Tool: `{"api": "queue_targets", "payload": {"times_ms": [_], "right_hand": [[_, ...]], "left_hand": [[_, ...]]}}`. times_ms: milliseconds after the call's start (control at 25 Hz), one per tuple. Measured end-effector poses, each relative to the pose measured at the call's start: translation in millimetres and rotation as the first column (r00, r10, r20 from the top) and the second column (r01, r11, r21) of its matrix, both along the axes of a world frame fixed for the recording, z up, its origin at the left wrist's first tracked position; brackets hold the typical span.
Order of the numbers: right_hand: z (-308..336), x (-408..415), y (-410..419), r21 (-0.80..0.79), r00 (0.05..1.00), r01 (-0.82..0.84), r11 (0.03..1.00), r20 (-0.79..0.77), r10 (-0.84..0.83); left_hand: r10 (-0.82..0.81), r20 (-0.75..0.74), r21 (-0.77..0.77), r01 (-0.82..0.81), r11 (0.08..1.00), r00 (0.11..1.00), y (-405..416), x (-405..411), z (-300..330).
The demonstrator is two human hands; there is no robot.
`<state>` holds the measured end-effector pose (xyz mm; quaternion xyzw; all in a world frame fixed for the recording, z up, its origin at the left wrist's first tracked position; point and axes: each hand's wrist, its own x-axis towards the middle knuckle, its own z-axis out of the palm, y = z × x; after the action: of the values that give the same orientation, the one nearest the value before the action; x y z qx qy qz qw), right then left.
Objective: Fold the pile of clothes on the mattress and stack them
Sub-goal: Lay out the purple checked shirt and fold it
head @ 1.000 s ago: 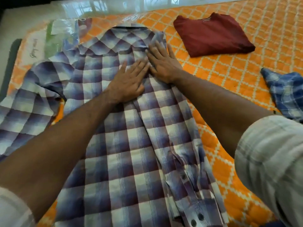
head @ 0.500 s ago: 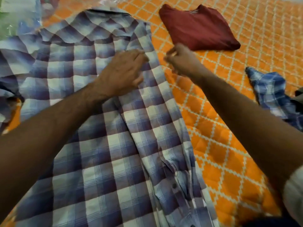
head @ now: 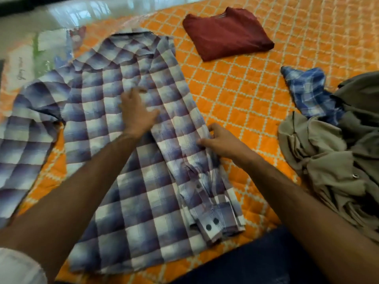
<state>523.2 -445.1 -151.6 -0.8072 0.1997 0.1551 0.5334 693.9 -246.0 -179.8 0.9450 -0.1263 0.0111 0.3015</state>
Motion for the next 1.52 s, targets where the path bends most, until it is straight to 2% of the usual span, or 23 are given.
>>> {"api": "queue_targets", "payload": {"times_ms": [40,80,200,280,320,400,440,480,520,560,640,680,720,760,840,920,1040,1120,1160,1240,1320,1440,1520], "right_hand": [[5,-9,5,-0.005,0.999,-0.035,0.999,-0.021,0.035],[12,-19,9,-0.003,0.997,-0.064,0.998,-0.035,0.064],[31,-49,21,0.154,0.993,-0.080,0.985,-0.070,0.092],[30,-65,25,0.238,0.996,-0.004,0.971,-0.090,0.026],[29,-71,26,0.229,0.995,0.032,0.973,-0.094,-0.010],[20,-80,24,0.042,0.997,0.032,0.999,-0.077,-0.029],[17,-87,26,-0.160,0.999,-0.029,0.987,-0.034,0.024],[11,-93,30,-0.431,0.994,-0.088,0.898,0.023,0.108],[6,-98,38,-0.658,0.973,-0.124,0.743,0.068,0.222],[5,-101,49,-0.765,0.937,-0.147,0.626,0.095,0.336],[-5,-95,75,-0.768,0.835,-0.292,0.570,0.086,0.543],[-12,-86,91,-0.746,0.785,-0.372,0.553,0.066,0.616],[-21,-77,105,-0.736,0.751,-0.417,0.533,0.051,0.658],[-27,-68,121,-0.732,0.722,-0.448,0.514,0.043,0.690],[-35,-55,156,-0.732,0.681,-0.489,0.475,0.021,0.732],[-38,-49,187,-0.715,0.668,-0.514,0.474,0.014,0.744],[-35,-48,227,-0.719,0.644,-0.504,0.479,0.057,0.763],[-28,-53,251,-0.723,0.631,-0.492,0.486,0.089,0.771],[-25,-56,261,-0.724,0.630,-0.479,0.496,0.110,0.768],[-22,-62,283,-0.722,0.610,-0.470,0.508,0.150,0.778],[-21,-67,302,-0.655,0.613,-0.502,0.565,0.191,0.767],[-17,-67,317,-0.505,0.757,-0.448,0.737,0.224,0.614],[-15,-64,323,-0.491,0.834,-0.367,0.790,0.203,0.513]], "left_hand": [[0.112,-0.135,-0.098,-0.126,0.987,0.984,12,-10,1],[0.149,-0.227,-0.131,-0.182,0.975,0.962,20,-18,3],[0.016,-0.407,-0.256,-0.131,0.958,0.913,27,-27,20],[-0.026,-0.513,-0.307,-0.155,0.939,0.858,22,-28,29],[-0.021,-0.521,-0.293,-0.156,0.943,0.853,20,-29,29],[-0.003,-0.452,-0.216,-0.106,0.971,0.892,18,-34,27],[-0.023,-0.386,-0.152,-0.039,0.988,0.922,19,-41,28],[-0.062,-0.325,-0.085,0.036,0.996,0.944,21,-48,28],[-0.105,-0.268,-0.007,0.107,0.994,0.958,22,-57,28],[-0.140,-0.207,0.093,0.162,0.982,0.968,26,-67,26],[-0.181,-0.129,0.355,0.216,0.909,0.975,42,-85,23],[-0.173,-0.135,0.447,0.216,0.868,0.976,57,-93,20],[-0.146,-0.182,0.494,0.219,0.842,0.972,71,-94,13],[-0.087,-0.226,0.480,0.189,0.857,0.970,90,-95,14],[0.012,-0.264,0.339,0.081,0.937,0.965,136,-80,11],[0.053,-0.236,0.230,0.003,0.973,0.970,180,-63,11],[0.082,-0.290,0.272,0.000,0.962,0.954,221,-42,8],[0.050,-0.276,0.234,0.017,0.972,0.960,225,-36,10],[0.037,-0.283,0.162,0.010,0.987,0.958,222,-32,13],[0.047,-0.346,-0.080,-0.079,0.994,0.937,219,-10,12],[0.047,-0.442,-0.315,-0.204,0.927,0.896,219,12,15],[0.034,-0.423,-0.583,-0.301,0.755,0.905,218,28,7],[0.096,-0.374,-0.629,-0.328,0.704,0.922,216,23,10]]}}
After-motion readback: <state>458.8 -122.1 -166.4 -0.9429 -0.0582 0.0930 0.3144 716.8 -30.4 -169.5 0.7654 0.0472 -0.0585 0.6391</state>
